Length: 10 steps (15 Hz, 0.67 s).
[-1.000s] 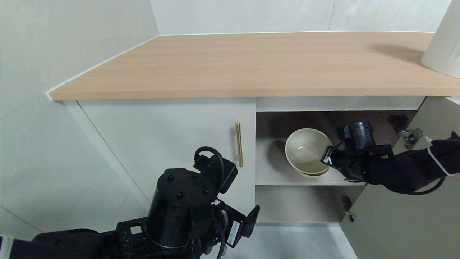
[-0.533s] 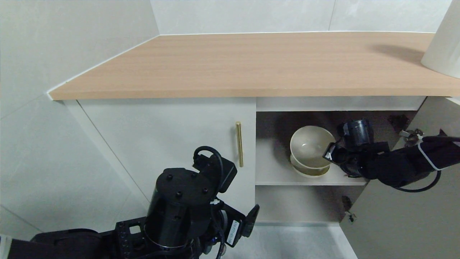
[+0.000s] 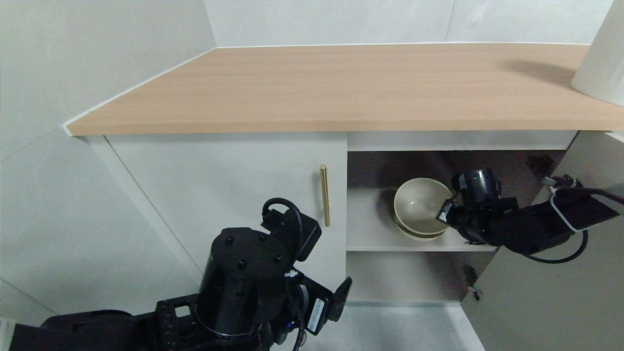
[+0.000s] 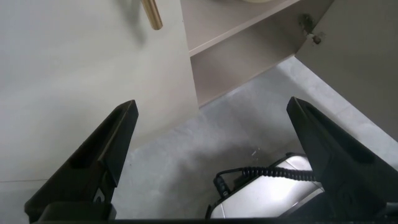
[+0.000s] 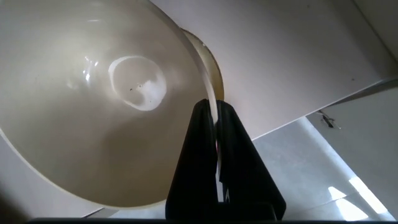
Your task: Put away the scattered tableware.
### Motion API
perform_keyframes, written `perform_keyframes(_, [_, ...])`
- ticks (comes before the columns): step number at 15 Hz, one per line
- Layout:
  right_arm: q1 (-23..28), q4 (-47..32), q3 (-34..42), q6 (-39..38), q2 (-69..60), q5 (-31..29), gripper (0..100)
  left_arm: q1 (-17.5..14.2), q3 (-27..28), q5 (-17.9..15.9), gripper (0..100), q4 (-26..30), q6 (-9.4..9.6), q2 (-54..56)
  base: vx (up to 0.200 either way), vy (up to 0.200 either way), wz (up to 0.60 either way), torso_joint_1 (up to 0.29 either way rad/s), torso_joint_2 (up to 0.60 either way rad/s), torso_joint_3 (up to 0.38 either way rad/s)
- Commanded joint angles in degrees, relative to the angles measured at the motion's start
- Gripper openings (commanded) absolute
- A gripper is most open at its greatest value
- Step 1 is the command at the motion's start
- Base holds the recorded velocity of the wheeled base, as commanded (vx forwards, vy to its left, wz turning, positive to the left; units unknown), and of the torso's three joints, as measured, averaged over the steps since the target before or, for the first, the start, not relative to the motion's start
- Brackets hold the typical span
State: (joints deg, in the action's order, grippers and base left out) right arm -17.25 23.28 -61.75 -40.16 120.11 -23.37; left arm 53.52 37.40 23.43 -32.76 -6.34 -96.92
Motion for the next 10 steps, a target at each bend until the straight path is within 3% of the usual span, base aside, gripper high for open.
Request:
perform_keyframes(1, [0.1,0.1,-0.2,0.0,0.9,-0.2,0,0.0,0.0,0.0,100,0.0,0.01,0.1,0.0,0.0,0.0,0.0,0.0,0.0])
perform_keyframes(8, [0.1,0.0,-0.3,0.1,1.0,-0.2,0,-0.2,0.0,0.0,100,0.1,0.01,0.1,0.0,0.0,0.0,0.0,0.0,0.0])
perform_keyframes(9, [0.1,0.1,-0.3,0.1,1.0,-0.1,100,-0.3,-0.1,0.0,100,0.1,0.01,0.1,0.0,0.0,0.0,0.0,0.0,0.0])
perform_keyframes(10, [0.1,0.1,-0.3,0.0,1.0,-0.1,100,-0.4,-0.1,0.0,100,0.0,0.01,0.1,0.0,0.0,0.0,0.0,0.0,0.0])
